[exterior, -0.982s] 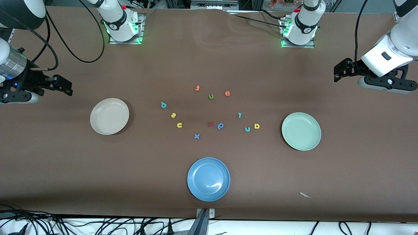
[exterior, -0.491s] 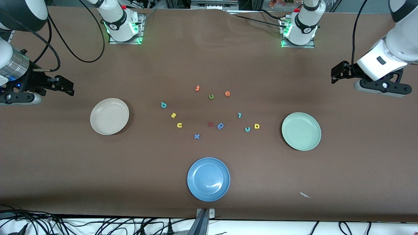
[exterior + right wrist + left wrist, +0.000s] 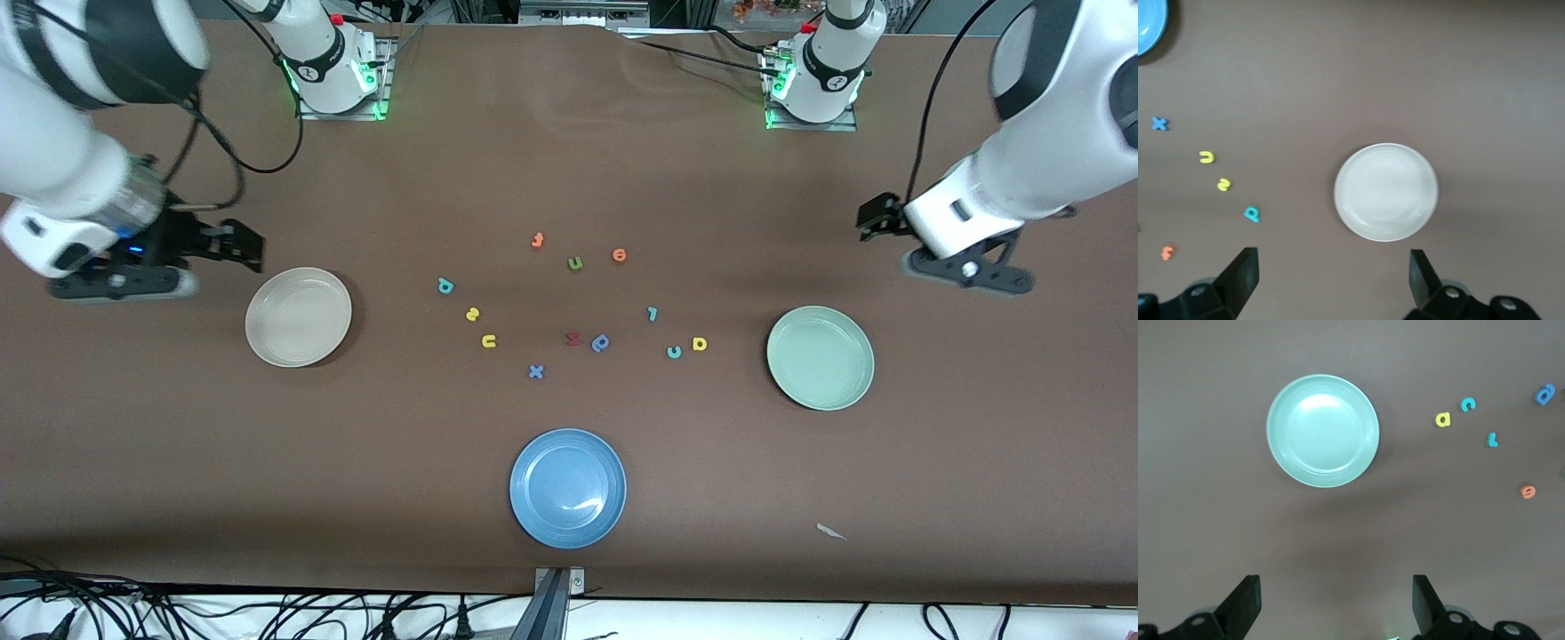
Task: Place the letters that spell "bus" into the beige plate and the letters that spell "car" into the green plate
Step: 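Grasp teal p with the right gripper while the left gripper grasps yellow a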
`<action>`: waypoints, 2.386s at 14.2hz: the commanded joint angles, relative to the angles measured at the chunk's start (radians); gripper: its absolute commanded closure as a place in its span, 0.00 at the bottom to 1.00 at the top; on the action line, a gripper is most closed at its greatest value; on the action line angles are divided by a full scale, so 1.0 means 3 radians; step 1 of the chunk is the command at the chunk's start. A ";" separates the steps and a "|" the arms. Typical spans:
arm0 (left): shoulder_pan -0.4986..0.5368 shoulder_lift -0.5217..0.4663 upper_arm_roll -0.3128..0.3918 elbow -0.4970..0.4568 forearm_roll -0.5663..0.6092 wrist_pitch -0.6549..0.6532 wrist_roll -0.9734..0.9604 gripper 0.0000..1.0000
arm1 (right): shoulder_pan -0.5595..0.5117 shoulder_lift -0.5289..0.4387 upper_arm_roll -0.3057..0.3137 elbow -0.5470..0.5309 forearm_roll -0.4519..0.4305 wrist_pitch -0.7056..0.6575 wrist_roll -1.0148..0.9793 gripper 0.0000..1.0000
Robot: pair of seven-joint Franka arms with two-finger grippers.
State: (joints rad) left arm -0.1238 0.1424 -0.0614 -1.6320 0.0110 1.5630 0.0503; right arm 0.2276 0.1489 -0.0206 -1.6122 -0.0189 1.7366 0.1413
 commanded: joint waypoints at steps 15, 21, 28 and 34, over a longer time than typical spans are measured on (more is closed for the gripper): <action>-0.0375 0.1447 -0.0383 -0.0716 -0.0062 0.2751 -0.0014 0.06 | 0.0709 0.0638 0.0227 -0.1631 -0.0131 0.2222 0.2248 0.00; -0.0400 0.1580 -0.0383 -0.0742 -0.0062 0.2940 -0.0030 0.35 | 0.0831 0.0797 0.0227 -0.1927 -0.0142 0.2898 0.2489 0.01; -0.0426 0.1673 -0.0383 -0.0757 -0.0057 0.3063 -0.0091 0.44 | 0.0857 0.0925 0.0227 -0.2112 -0.0137 0.3298 0.2490 0.01; -0.0421 0.1673 -0.0383 -0.0742 -0.0057 0.3023 -0.0091 0.85 | 0.0857 0.1002 0.0227 -0.2102 -0.0137 0.3339 0.2500 0.17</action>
State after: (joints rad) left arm -0.2437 0.6474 -0.1780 -1.8518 -0.0049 2.4707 0.0270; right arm 0.4777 0.4469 0.0500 -2.2400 -0.0419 2.7197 0.8641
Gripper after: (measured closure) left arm 0.678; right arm 0.093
